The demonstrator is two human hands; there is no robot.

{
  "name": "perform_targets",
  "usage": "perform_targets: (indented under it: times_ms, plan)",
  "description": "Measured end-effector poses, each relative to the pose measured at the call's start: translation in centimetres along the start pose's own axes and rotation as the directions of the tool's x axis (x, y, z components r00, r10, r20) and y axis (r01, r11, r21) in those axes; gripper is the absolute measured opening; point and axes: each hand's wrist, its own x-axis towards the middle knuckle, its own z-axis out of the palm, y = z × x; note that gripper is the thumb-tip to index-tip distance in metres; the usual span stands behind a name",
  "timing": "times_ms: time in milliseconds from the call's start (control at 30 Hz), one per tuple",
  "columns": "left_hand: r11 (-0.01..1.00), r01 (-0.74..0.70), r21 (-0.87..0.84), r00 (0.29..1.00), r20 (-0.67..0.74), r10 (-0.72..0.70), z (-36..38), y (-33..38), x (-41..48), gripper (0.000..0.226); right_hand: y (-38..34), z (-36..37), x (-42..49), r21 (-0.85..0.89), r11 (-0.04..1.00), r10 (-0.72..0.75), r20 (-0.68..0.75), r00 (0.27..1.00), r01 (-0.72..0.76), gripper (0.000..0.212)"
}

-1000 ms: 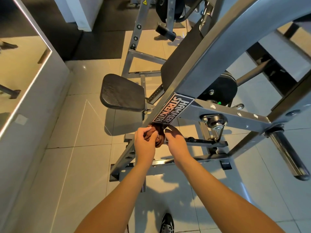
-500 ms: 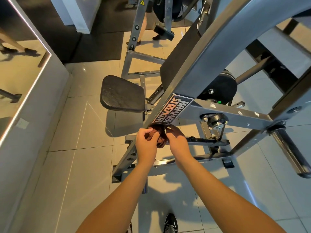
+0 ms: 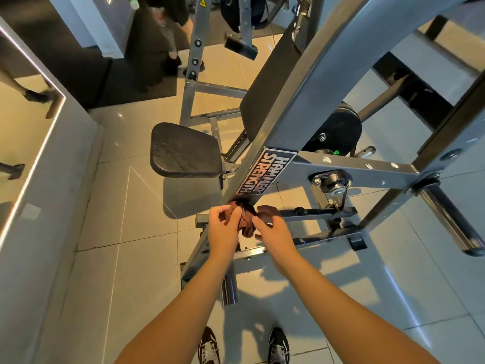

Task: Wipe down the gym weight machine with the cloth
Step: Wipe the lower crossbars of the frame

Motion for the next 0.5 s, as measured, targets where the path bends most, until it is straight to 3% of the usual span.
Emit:
perform_targets:
  times_ms: [67,167,267,367,500]
  plan:
    - [0.998,-0.033,-0.048,0.996,0.082,0.037,-0.4,1.0,-0.6,0.013,-0.3,1.0,-0.7,0.06,0.997,-0.045,0.033,0.998,0.043,0.024]
    - [0.997,-0.031,-0.067,0.975,0.22,0.045,-0.9,1.6,-0.9,0.015,-0.1,2.3,-0.5,0.042,0.994,-0.095,-0.059,0.994,0.098,0.037]
    - [0.988,-0.118,0.097,0.956,0.28,0.086,-2.6,0.9,0.4,0.021,-0.4,2.7,-0.8,0.034,0.993,-0.104,-0.202,0.974,0.113,0.021]
    - [0.94,-0.242,0.241,0.95,0.258,0.178,-5.1,-0.6,2.3,0.034,-0.8,2.9,-1.2,0.094,0.972,-0.163,-0.399,0.902,0.217,0.017]
    - [0.9,-0.293,0.324,0.853,0.514,0.092,-7.0,-1.6,3.3,0.046,-0.3,5.4,-0.8,0.061,0.964,-0.199,-0.481,0.854,0.259,0.013]
